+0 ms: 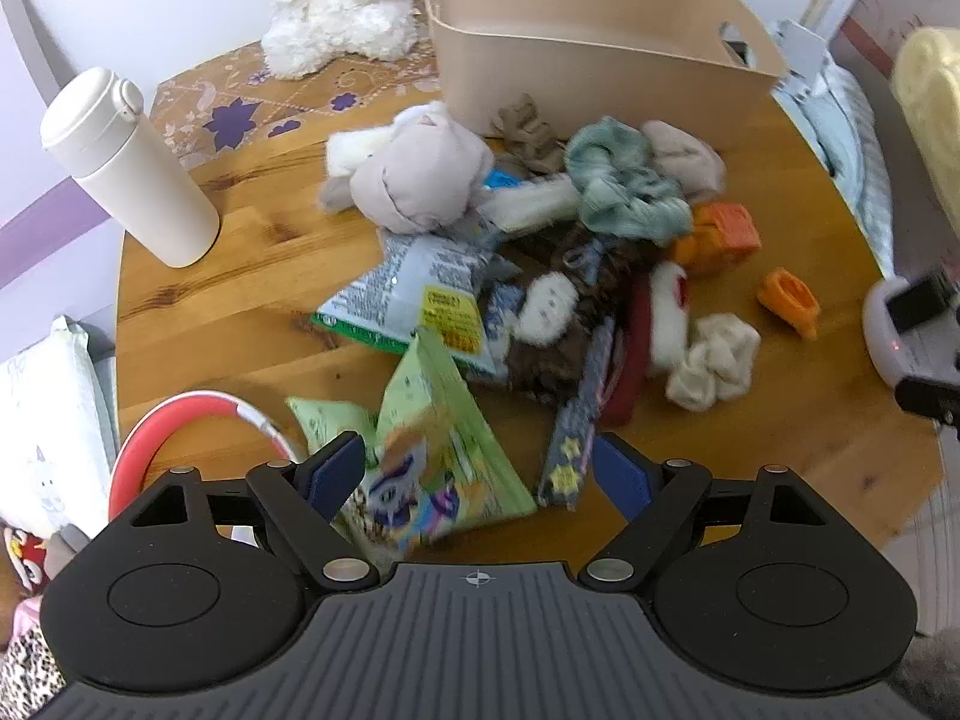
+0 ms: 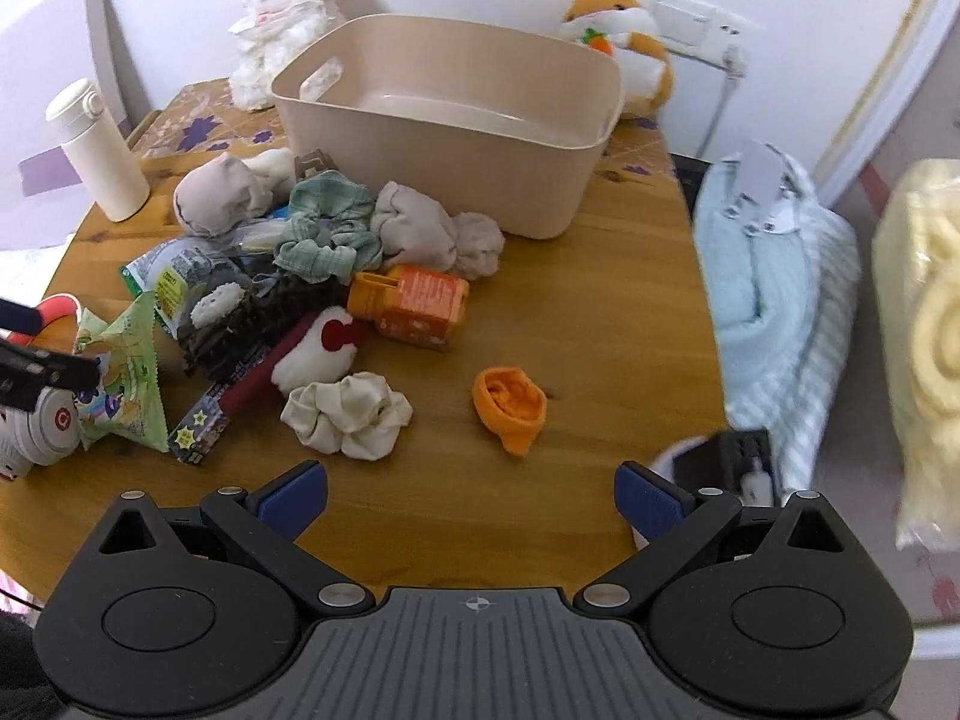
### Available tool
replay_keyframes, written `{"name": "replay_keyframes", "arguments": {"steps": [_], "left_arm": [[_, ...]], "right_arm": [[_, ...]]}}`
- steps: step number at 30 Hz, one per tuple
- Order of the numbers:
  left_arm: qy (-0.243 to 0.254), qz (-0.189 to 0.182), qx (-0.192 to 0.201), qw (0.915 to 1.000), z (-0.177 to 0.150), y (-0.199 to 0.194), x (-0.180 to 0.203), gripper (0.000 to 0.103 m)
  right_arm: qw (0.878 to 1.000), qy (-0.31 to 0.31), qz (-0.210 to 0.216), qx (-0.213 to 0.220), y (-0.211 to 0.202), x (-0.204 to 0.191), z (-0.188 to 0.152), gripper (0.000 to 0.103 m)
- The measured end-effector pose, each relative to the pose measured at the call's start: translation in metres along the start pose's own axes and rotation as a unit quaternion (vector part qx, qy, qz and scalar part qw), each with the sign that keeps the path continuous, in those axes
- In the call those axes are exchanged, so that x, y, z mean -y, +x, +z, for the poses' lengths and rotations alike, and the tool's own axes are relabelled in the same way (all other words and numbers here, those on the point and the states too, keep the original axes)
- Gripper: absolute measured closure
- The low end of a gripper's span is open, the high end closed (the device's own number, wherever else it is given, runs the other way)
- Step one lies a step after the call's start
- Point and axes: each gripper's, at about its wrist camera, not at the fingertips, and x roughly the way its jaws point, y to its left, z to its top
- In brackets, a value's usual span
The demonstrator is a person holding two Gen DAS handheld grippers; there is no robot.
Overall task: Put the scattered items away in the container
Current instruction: 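Grasp the green snack bag with the left tool while the right tool grasps the orange sock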
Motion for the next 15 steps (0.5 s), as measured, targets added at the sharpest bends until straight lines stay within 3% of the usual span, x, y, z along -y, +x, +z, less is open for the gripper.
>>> {"name": "replay_keyframes", "arguments": {"steps": [4, 9, 15], "left_arm": [[0.007, 0.029, -0.006, 0.9995, 0.009, 0.018, -0.003, 0.018], [0.057, 0.044, -0.024, 0.9971, 0.017, 0.041, -0.002, 0.018], [0.126, 0.034, -0.029, 0.9910, 0.018, 0.064, -0.001, 0.018]], "right_arm": [[1.000, -0.003, 0.006, -0.012, 0.022, 0.012, 0.006, 0.000], [1.000, -0.014, 0.008, -0.022, 0.049, 0.024, 0.012, 0.000], [0.999, -0.032, 0.004, -0.040, 0.084, 0.033, 0.020, 0.000]]}}
